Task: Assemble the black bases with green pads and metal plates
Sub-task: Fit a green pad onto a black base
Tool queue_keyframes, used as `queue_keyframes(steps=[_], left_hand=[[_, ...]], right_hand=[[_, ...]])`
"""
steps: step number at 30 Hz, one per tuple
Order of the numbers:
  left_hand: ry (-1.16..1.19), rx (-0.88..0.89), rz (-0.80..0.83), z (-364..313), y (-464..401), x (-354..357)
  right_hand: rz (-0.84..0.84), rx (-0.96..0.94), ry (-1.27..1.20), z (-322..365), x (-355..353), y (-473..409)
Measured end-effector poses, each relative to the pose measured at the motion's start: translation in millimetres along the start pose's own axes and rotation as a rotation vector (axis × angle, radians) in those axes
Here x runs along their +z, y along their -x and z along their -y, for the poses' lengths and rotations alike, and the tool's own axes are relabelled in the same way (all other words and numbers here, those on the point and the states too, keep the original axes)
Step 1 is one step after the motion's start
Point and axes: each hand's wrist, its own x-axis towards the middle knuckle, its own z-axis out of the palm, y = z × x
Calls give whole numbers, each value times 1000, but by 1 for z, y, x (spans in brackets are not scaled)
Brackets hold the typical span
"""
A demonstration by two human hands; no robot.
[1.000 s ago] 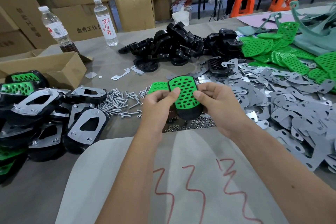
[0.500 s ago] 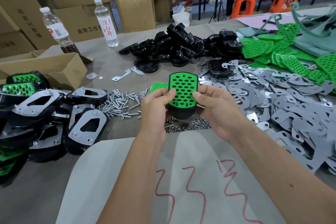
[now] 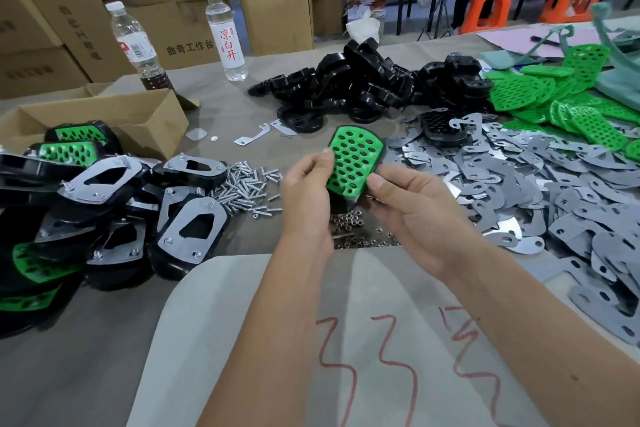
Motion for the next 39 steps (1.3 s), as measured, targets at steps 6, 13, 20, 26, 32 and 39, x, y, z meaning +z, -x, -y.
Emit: queue_keyframes(steps=[6, 13, 20, 26, 32, 39], left_hand=[[158, 93, -350, -23, -18, -35], [316, 18, -277, -37, -27, -60], [340, -6, -145, -27, -23, -46], [187, -95, 31, -5, -7, -11], [35, -66, 62, 8, 2, 4], [-102, 31, 62, 15, 5, 8]], right_hand=[[-49, -273, 1060, -15, 49, -35], [255, -290, 1844, -46, 84, -61], [-91, -209, 1293, -18, 32, -39], [-157, -266, 770, 9, -10, -4], [-254, -373, 729, 10, -13, -8], [-274, -404, 718, 5, -12, -8]])
